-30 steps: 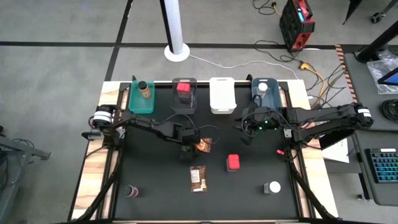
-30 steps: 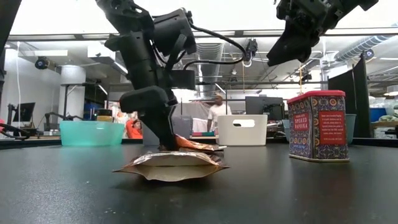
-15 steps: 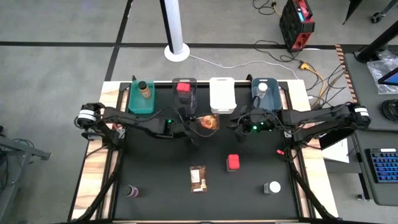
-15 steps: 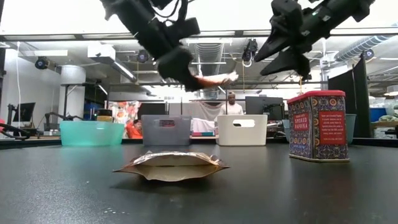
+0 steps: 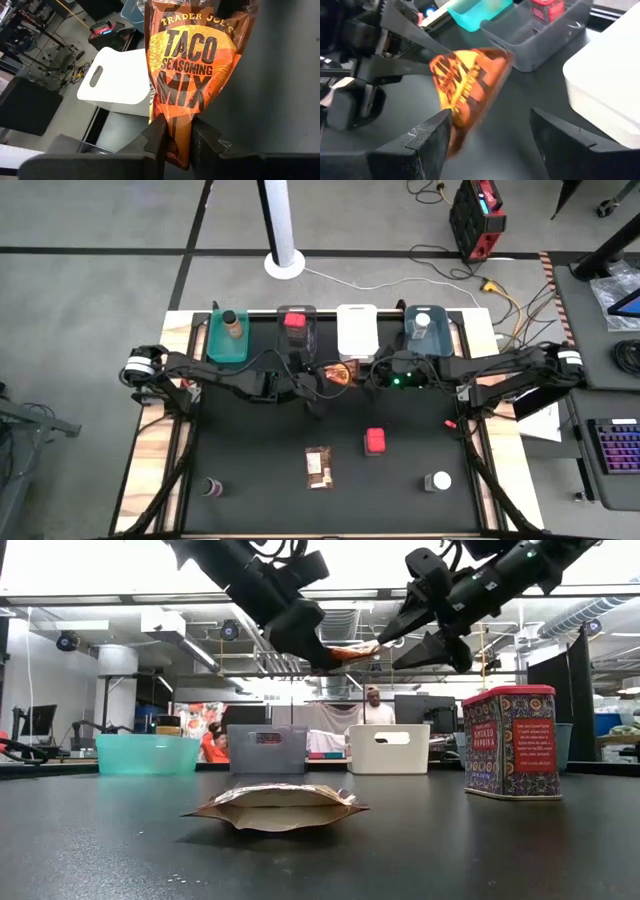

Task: Sort spices by type
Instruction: Put the top orange seasoning pack into the white bin

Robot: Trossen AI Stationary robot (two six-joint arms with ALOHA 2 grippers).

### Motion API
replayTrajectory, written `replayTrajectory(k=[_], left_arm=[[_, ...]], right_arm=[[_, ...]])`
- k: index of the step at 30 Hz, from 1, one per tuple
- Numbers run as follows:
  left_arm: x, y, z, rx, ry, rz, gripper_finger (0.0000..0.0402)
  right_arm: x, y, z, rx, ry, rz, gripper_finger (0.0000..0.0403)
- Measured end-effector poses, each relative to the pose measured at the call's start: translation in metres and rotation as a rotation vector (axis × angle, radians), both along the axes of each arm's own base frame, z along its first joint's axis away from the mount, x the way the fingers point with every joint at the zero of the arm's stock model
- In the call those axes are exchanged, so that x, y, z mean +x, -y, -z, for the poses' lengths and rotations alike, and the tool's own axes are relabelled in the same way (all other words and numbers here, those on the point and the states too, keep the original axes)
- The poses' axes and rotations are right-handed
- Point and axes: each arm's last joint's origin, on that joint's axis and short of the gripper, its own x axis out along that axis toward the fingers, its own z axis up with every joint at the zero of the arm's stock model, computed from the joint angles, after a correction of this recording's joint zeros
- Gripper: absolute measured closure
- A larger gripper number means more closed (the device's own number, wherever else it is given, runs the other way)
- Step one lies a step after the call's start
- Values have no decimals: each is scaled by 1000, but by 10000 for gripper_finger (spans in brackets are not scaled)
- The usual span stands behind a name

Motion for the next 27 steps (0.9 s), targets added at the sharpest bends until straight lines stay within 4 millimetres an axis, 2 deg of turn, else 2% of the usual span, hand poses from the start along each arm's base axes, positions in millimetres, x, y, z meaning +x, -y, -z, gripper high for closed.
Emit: replayTrajectory(k=[4, 8, 11, 15, 17, 20, 27], left_arm=[[1, 0, -1, -2, 11, 2, 355], [1, 0, -1, 1, 12, 7, 355], [1, 0, -2, -1, 17, 5, 354], [3, 2, -2, -44, 27, 56, 343], [3, 4, -1, -90, 24, 111, 328], [3, 6, 1, -134, 5, 155, 292], [-3, 4, 8, -159, -72, 114, 191]], right_arm=[[4, 0, 0, -23, 26, -13, 160], [7, 1, 0, -35, 38, -17, 197], [7, 2, 0, -47, 32, -23, 243], [7, 2, 1, -81, 10, -46, 334], [6, 1, 2, -106, -8, -64, 375], [5, 1, 0, -127, -53, -94, 385], [3, 1, -14, -204, -209, -167, 389]])
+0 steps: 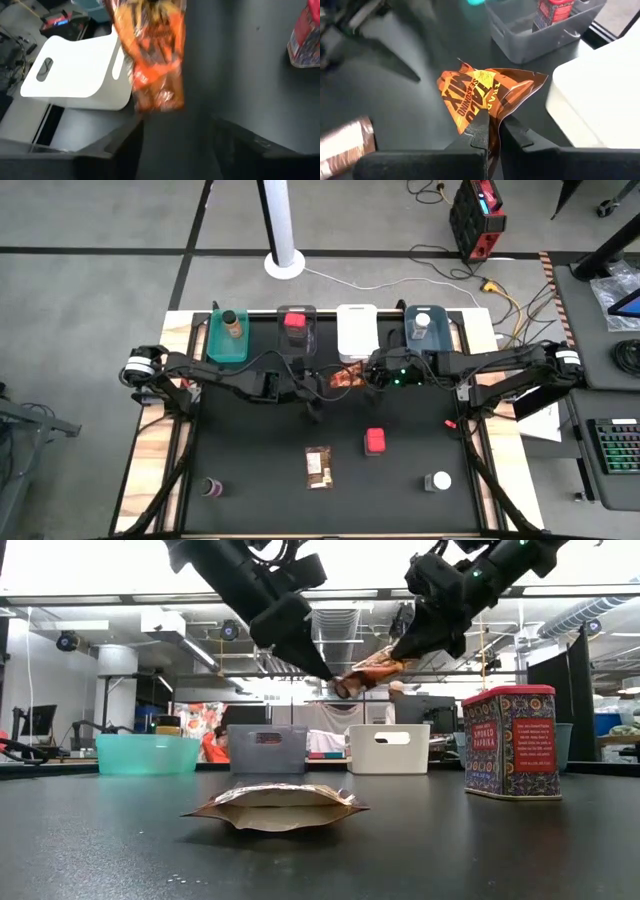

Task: Sort spices by type
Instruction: Put the top orange seasoning pack into the white bin

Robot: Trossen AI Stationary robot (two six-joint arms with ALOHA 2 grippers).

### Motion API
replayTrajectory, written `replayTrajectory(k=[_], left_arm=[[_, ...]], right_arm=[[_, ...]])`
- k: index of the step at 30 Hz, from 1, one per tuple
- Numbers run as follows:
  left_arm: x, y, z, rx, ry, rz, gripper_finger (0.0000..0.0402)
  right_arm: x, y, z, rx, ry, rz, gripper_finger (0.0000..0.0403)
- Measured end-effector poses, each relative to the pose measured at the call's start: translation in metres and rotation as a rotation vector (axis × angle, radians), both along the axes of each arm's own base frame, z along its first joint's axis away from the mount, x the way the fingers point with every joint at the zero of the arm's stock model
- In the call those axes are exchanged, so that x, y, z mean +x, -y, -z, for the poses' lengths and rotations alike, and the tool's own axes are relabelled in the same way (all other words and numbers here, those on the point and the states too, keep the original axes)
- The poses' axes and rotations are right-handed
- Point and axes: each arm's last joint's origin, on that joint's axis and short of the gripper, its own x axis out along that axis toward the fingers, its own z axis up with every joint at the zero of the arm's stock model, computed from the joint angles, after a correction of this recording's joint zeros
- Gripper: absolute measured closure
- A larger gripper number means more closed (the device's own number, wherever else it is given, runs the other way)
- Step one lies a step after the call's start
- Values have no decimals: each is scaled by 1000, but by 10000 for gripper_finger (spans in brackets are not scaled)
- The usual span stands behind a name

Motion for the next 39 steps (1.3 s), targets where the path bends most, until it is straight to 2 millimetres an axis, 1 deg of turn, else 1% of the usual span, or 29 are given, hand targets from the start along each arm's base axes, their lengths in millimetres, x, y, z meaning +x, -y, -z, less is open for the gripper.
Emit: replayTrajectory(k=[4, 7, 9, 11, 12, 15, 18, 20, 21, 23, 26, 27, 29, 31, 34, 36, 39], left_arm=[[-1, 0, 0, 22, -24, 34, 148], [1, 3, -4, -23, 3, 144, 131], [4, 3, -9, -66, 53, 220, 128], [9, -1, -14, -101, 125, 271, 128], [11, -6, -17, -109, 156, 281, 128], [15, -22, -23, -99, 237, 241, 137], [16, -37, -25, -122, 278, 224, 165], [17, -42, -26, -175, 307, 276, 201], [19, -43, -26, -205, 327, 312, 223], [22, -43, -23, -238, 342, 363, 281], [27, -43, -13, -247, 319, 378, 373], [28, -43, -9, -251, 307, 375, 386], [31, -44, 0, -253, 287, 360, 384], [34, -46, 8, -238, 268, 307, 381], [38, -49, 19, -224, 251, 228, 394], [39, -50, 23, -226, 241, 215, 399], [38, -50, 25, -228, 230, 209, 399]], right_arm=[[-1, -1, -9, -74, -87, -75, 389], [-2, -2, -13, -136, -139, -135, 390], [-2, -3, -16, -176, -150, -173, 390], [-1, -5, -16, -213, -158, -212, 390], [-1, -7, -16, -221, -161, -223, 390], [-1, -10, -16, -229, -158, -240, 390], [-1, -11, -16, -230, -159, -244, 390], [-1, -11, -17, -233, -159, -239, 390], [-1, -11, -17, -232, -159, -238, 390], [-1, -11, -17, -228, -158, -235, 390], [-1, -11, -17, -228, -157, -234, 390], [-1, -11, -17, -227, -157, -233, 390], [-1, -11, -17, -226, -156, -232, 390], [-1, -11, -17, -227, -155, -233, 390], [-1, -12, -17, -234, -154, -240, 390], [0, -15, -17, -249, -152, -257, 390], [-1, -21, -19, -265, -143, -287, 391]])
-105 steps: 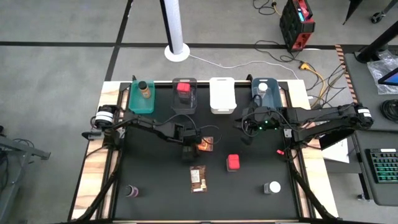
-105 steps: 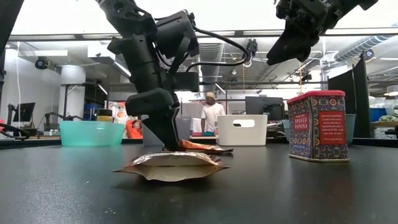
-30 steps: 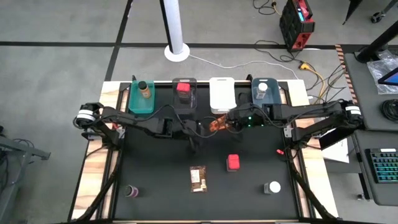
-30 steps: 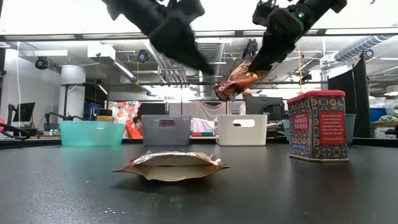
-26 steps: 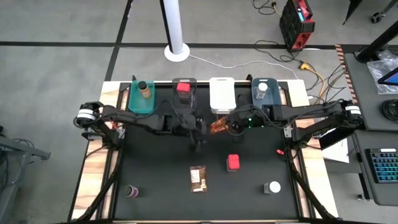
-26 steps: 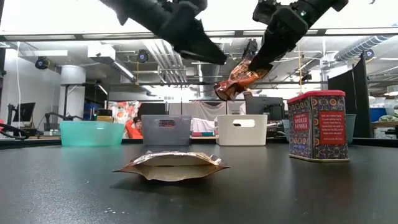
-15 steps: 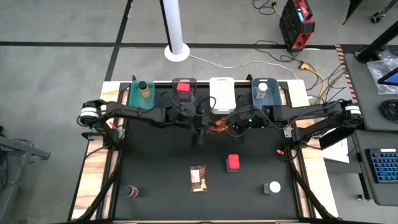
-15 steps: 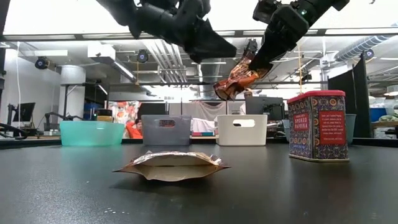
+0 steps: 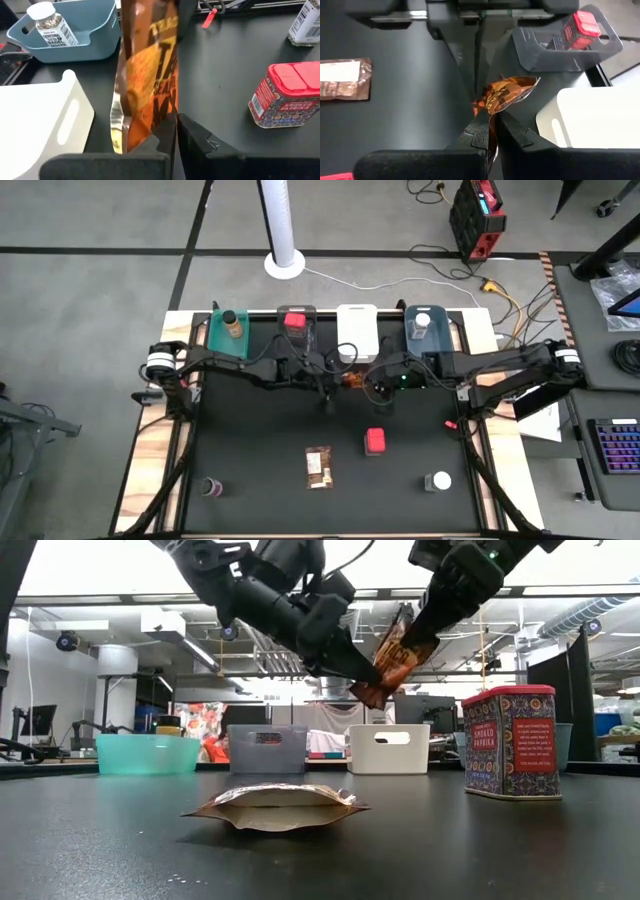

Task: Sort spices by type
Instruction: Put the top orange seasoning pack into the white bin

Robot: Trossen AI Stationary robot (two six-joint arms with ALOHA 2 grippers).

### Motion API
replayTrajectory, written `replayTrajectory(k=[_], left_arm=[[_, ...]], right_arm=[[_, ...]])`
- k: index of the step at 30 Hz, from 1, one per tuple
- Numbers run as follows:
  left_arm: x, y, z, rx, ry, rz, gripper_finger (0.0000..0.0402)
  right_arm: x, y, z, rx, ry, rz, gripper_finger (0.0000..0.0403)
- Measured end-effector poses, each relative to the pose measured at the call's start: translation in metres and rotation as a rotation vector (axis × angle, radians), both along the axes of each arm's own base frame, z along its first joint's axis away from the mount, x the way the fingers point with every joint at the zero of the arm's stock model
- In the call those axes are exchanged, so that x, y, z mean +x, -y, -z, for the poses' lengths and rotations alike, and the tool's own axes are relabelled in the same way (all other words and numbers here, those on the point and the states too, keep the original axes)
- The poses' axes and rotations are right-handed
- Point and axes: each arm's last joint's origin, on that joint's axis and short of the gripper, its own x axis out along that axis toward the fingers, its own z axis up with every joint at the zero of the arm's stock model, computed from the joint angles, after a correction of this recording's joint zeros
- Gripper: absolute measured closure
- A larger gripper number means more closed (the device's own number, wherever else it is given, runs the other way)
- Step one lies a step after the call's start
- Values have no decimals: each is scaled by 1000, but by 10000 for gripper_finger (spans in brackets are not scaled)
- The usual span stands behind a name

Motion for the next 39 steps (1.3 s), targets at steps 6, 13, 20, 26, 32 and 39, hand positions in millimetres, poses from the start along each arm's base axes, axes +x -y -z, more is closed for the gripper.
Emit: replayTrajectory(k=[6, 13, 20, 26, 32, 39], left_arm=[[-2, 1, -2, -31, -14, 28, 400], [-10, 6, -22, -81, 25, 131, 375], [-4, -2, -45, -85, 118, 105, 309], [5, -10, -43, -82, 79, 67, 216], [13, -18, -26, -67, 38, 63, 143], [23, -19, -18, -87, 32, 115, 139]], right_arm=[[-9, -7, -9, -26, 12, -50, 391], [-18, -6, -6, -58, -66, -26, 391], [-17, -6, -6, -60, -59, -23, 391], [-17, -6, -6, -49, -57, -13, 391], [-16, -8, -7, -48, -42, -21, 391], [-14, -10, -9, -66, -16, -46, 391]])
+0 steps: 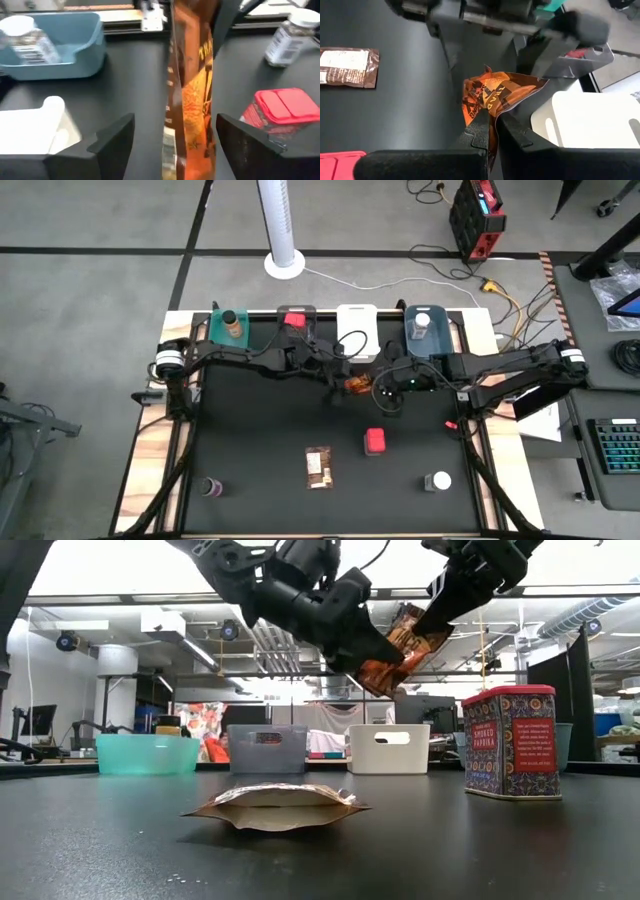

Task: Sort spices by type
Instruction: Put the top orange seasoning pack into the white bin

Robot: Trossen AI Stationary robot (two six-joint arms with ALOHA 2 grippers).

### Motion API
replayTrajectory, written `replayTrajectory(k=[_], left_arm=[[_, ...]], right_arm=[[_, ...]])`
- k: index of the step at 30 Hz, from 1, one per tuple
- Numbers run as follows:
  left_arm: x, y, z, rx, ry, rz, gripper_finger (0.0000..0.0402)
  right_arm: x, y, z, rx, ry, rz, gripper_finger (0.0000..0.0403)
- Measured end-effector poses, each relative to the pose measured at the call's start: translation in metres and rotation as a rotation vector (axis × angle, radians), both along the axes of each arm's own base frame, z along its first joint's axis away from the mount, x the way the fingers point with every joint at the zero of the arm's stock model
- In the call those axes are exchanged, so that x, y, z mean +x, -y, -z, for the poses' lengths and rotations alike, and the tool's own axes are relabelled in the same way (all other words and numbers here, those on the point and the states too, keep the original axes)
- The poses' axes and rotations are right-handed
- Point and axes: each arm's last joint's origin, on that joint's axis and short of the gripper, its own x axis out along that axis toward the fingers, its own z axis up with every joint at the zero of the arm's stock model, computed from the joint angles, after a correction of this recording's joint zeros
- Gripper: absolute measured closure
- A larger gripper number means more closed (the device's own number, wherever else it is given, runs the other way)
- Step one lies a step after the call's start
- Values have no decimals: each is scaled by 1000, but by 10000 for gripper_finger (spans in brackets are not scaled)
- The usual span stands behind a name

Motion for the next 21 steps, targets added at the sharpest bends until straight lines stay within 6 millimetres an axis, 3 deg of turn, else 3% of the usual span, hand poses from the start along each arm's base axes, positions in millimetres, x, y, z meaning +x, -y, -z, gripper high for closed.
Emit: replayTrajectory(k=[5, 13, 15, 21], left_arm=[[0, 2, 1, -12, 4, 82, 189], [-5, 3, 8, -27, -72, 83, 372], [-5, 3, 8, -29, -76, 82, 382], [-8, 3, 12, -46, -116, 75, 347]], right_arm=[[0, 0, 0, -11, 2, -7, 391], [1, 0, -1, -15, 14, -12, 391], [1, 0, -1, -14, 16, -13, 391], [-1, 0, -6, -9, 32, -14, 391]])
